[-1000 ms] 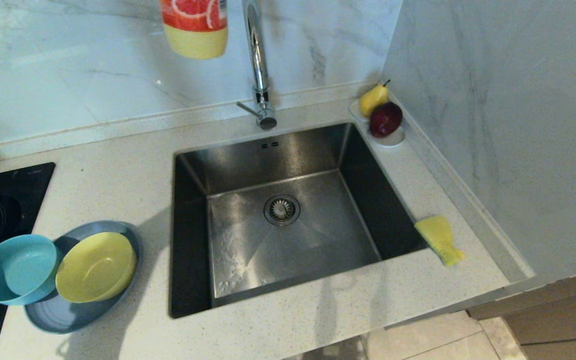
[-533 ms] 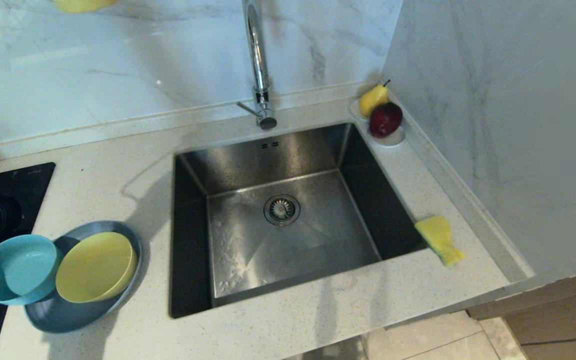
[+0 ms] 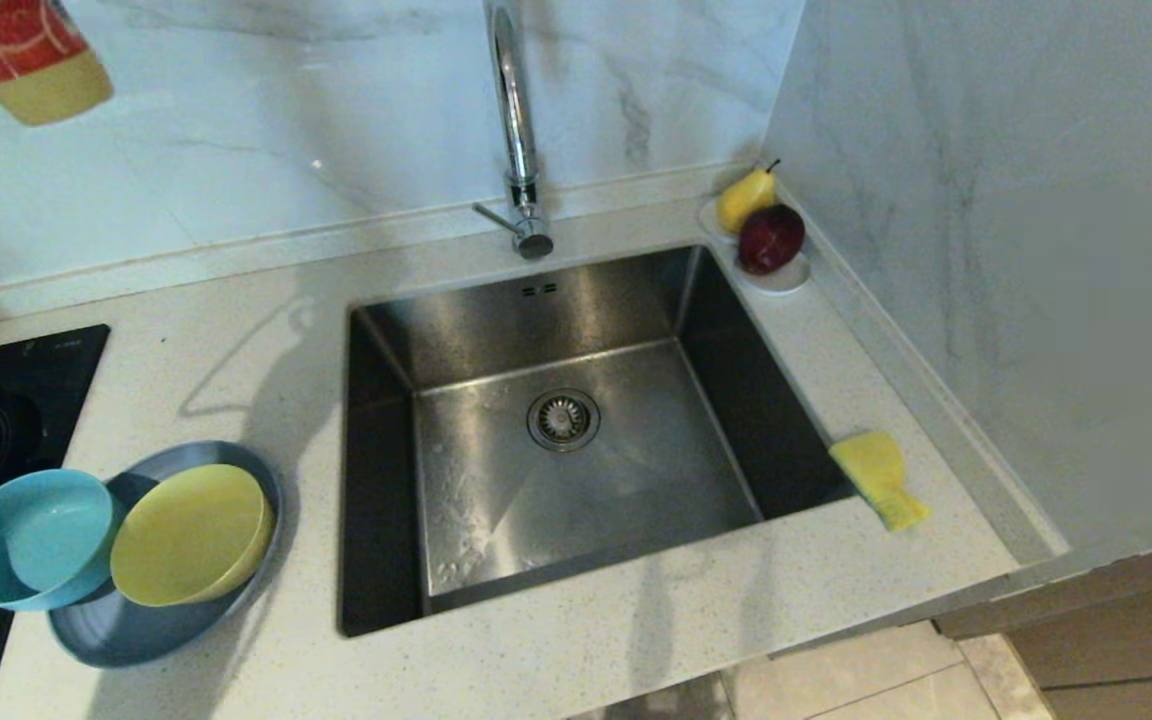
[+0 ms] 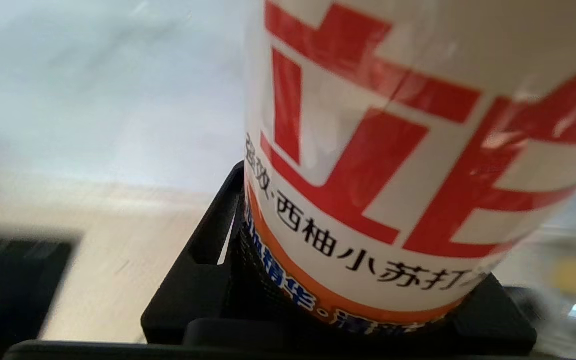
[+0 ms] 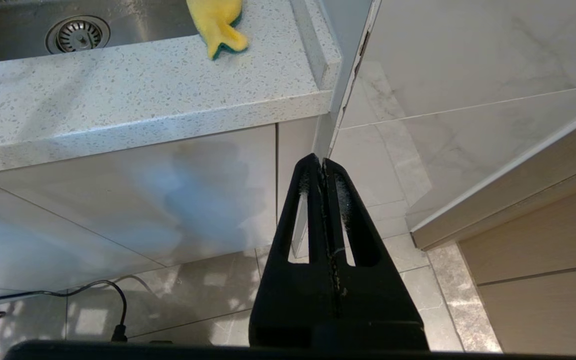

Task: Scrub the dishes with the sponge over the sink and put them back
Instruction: Place the dish soap on the table

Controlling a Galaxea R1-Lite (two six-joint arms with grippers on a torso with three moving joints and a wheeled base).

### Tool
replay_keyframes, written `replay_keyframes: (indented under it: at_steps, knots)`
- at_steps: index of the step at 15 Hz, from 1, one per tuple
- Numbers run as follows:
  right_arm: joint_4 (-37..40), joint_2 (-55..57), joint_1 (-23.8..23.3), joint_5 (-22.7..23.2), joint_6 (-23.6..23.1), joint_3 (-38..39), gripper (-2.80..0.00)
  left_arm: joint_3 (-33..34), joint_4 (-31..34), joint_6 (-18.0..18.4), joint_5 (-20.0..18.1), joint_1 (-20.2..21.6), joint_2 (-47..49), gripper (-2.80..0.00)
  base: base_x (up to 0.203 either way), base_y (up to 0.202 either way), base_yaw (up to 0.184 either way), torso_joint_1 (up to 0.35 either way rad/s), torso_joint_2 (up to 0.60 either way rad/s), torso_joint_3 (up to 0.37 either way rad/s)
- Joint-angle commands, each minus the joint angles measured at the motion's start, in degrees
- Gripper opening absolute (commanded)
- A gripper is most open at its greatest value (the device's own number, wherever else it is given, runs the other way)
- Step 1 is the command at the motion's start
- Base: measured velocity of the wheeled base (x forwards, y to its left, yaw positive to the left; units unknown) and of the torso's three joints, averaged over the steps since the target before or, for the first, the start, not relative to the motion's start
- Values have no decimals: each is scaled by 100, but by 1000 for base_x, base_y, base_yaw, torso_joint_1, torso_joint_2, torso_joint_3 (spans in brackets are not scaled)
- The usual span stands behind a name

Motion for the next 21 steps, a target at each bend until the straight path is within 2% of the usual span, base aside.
replay_keyframes:
  at_steps: [1,4,9,15,17,21]
  knots:
    - [-3,1,1,0,0,2,-280,547,-42,-153,26,550,61,-280,0,0,0,0,0,0]
    - [-3,1,1,0,0,2,-280,1146,-370,-176,37,1067,373,-280,0,0,0,0,0,0]
    - [-3,1,1,0,0,2,-280,2265,-2096,-124,129,1578,1010,-280,0,0,0,0,0,0]
    - [-3,1,1,-9,0,2,-280,2689,-3686,-98,867,1625,1921,-280,0,0,0,0,0,0]
    - [-3,1,1,0,0,2,-280,2717,-4011,-136,959,1620,2265,-280,0,0,0,0,0,0]
    - [-3,1,1,0,0,2,-280,2624,-5003,-86,1424,1507,2999,-280,0,0,0,0,0,0]
